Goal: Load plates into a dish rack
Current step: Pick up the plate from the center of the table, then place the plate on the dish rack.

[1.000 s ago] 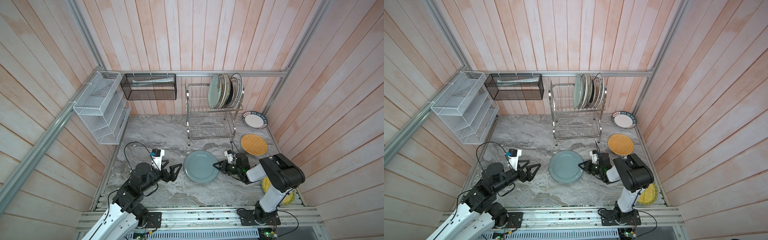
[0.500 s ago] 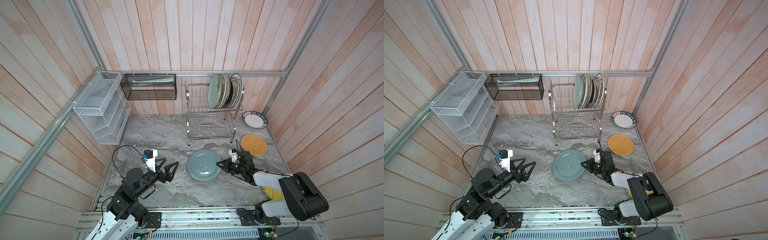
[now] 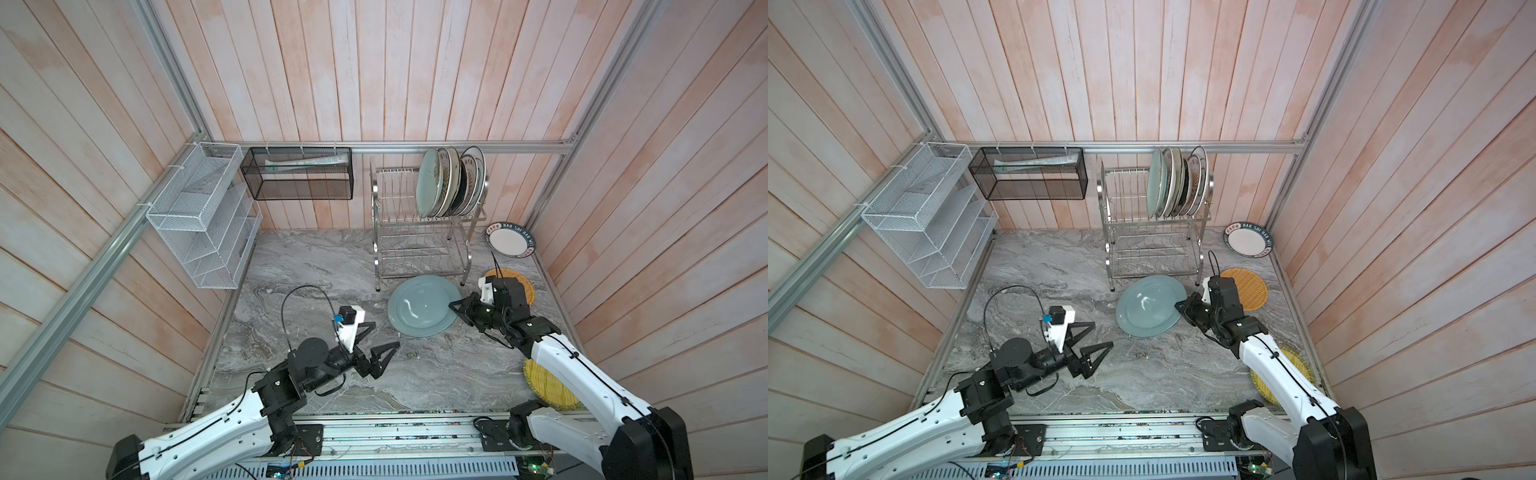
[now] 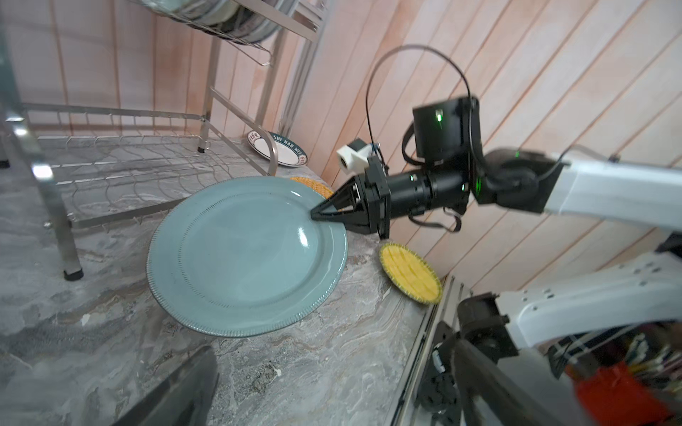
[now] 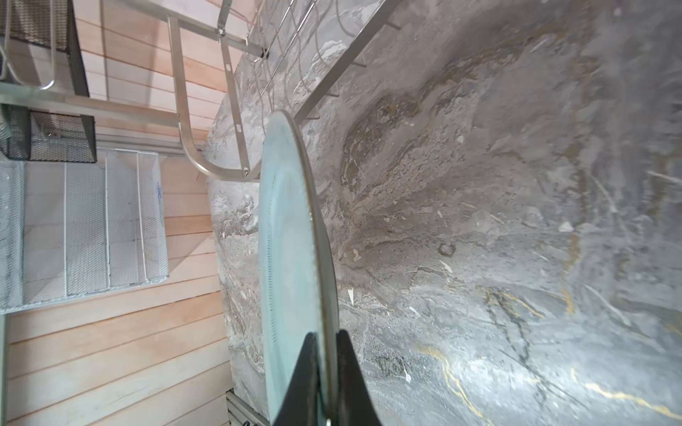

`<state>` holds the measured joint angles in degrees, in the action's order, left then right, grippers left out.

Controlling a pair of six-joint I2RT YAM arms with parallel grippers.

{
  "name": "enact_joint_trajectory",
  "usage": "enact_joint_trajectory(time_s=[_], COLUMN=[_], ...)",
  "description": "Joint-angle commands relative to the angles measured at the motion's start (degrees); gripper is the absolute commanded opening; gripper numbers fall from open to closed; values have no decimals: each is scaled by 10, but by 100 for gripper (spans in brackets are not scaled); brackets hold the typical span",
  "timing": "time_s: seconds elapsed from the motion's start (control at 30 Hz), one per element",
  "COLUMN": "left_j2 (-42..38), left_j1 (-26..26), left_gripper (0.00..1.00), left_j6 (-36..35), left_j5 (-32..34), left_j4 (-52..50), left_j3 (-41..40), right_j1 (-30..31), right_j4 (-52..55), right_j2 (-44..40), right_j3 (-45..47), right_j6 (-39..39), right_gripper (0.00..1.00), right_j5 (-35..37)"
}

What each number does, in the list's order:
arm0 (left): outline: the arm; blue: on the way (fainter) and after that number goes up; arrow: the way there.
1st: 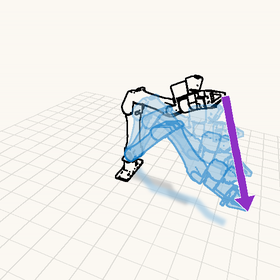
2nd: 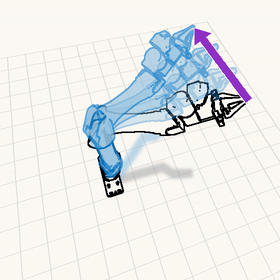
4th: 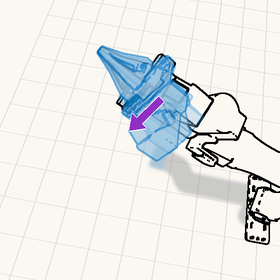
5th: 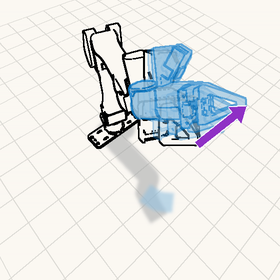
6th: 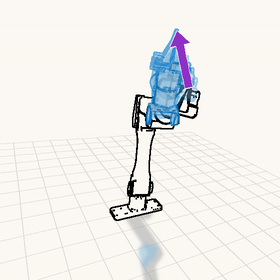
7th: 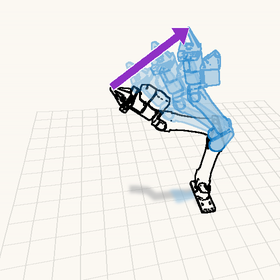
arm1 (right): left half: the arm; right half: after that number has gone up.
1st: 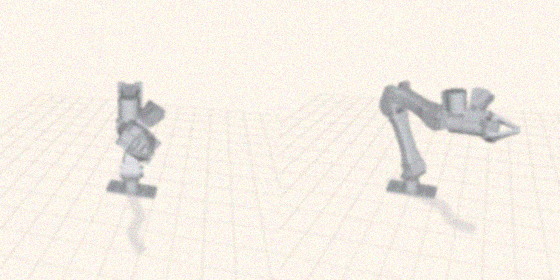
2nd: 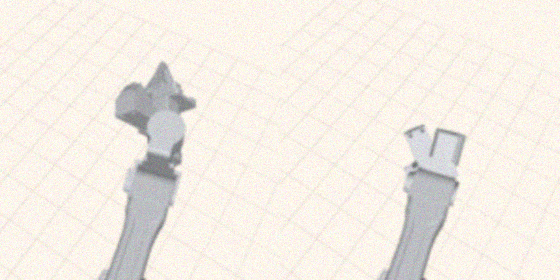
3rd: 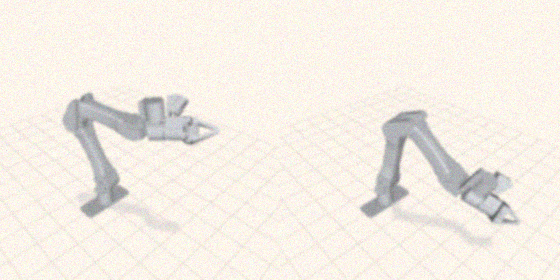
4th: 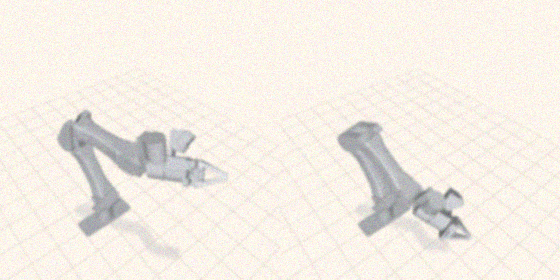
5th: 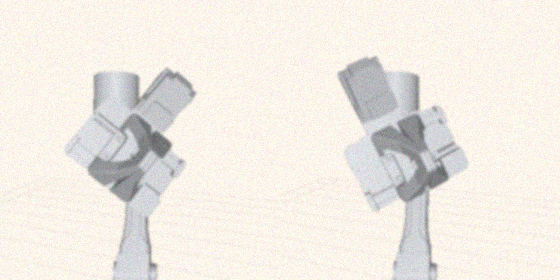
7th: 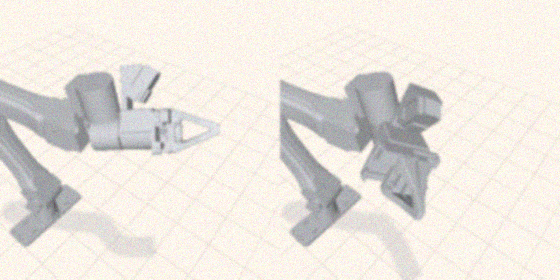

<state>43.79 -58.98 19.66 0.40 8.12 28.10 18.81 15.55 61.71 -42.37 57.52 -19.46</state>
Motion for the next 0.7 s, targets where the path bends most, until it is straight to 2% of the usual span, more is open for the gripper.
enact_joint_trajectory(time_s=[0.0,0.2,0.33,0.43,0.67], left_j2=[75,209,280,323,405], left_j1=[-52,-99,-124,-132,-132], left_gripper=[100,100,97,92,79], left_j6=[-164,-318,-409,-457,-514], left_j5=[79,111,178,209,221], left_j4=[42,3,0,6,10], left_j3=[57,163,213,240,283], right_j1=[-3,-5,-4,-2,2], right_j4=[58,106,123,128,140], right_j2=[-14,-29,-36,-42,-59], right_j3=[-63,-107,-121,-128,-139], right_j6=[26,73,98,106,109], right_gripper=[0,0,0,0,0], right_j5=[32,78,91,91,92])
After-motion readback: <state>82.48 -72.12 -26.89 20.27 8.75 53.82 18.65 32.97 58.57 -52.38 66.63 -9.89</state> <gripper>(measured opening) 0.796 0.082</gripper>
